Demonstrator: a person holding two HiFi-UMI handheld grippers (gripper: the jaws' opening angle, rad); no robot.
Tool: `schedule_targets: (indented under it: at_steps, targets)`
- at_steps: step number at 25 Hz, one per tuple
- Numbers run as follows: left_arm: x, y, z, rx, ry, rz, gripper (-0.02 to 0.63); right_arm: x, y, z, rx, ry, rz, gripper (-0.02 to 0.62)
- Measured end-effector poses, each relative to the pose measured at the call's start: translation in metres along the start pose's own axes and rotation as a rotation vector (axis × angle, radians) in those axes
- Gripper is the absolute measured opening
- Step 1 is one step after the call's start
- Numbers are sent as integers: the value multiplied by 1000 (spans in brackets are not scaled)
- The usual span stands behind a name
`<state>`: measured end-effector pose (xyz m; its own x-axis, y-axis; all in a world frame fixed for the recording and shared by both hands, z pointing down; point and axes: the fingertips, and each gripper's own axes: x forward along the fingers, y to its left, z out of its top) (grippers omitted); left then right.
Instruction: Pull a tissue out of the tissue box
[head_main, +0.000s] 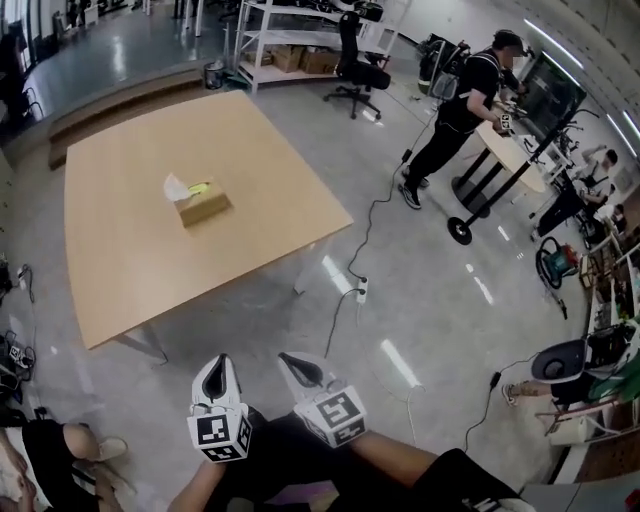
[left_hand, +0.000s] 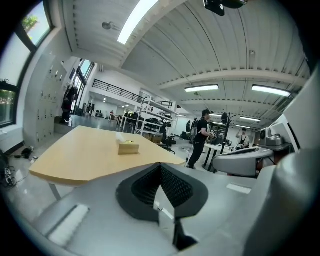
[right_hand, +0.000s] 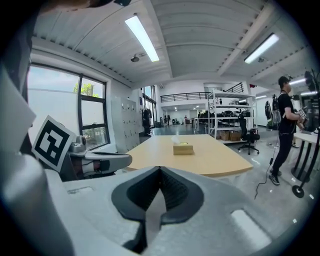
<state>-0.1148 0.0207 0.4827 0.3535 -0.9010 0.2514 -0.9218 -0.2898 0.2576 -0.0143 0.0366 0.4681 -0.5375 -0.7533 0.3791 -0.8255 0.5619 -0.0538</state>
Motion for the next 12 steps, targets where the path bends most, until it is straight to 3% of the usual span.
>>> schedule_targets:
  at_steps: [6, 12]
  targets:
    - [-24, 54, 9, -17, -14, 113, 18, 45, 30, 15, -15, -1, 88, -8]
    - [-28, 77, 10, -47, -24, 191, 18, 70, 47, 24, -42, 9, 177, -8]
